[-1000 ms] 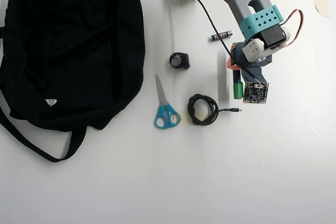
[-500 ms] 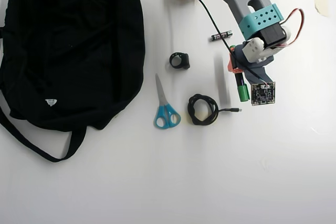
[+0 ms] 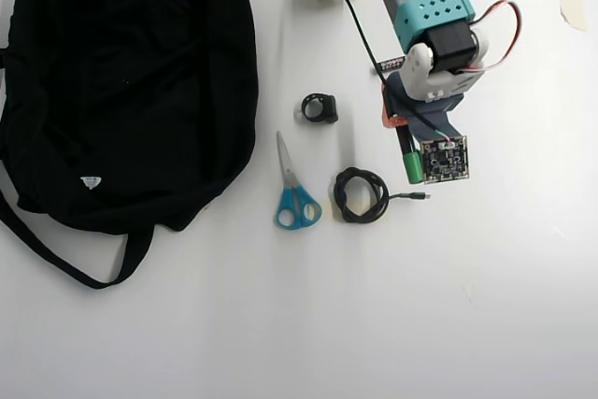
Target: Put the green marker into the black bag
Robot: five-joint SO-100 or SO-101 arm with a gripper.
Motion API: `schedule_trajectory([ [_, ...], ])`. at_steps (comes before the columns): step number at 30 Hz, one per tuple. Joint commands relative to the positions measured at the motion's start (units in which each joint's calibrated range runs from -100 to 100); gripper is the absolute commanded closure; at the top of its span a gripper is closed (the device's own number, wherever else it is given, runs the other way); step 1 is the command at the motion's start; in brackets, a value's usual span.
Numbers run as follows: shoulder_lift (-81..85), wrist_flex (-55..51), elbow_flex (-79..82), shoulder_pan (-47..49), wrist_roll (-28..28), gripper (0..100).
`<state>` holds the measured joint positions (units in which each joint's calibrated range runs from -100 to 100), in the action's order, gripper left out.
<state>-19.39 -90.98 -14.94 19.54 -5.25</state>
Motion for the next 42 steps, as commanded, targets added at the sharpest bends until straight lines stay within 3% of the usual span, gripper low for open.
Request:
schedule_trajectory([
  [1, 8.0, -5.0, -2.6, -0.8, 0.4, 98],
  [14, 20.5, -8.2, 3.4, -2.1, 0.3, 98],
  [30, 20.0, -8.0, 3.8, -8.8, 0.6, 98],
  [42, 19.8, -7.5, 3.7, -22.2, 4.8, 98],
])
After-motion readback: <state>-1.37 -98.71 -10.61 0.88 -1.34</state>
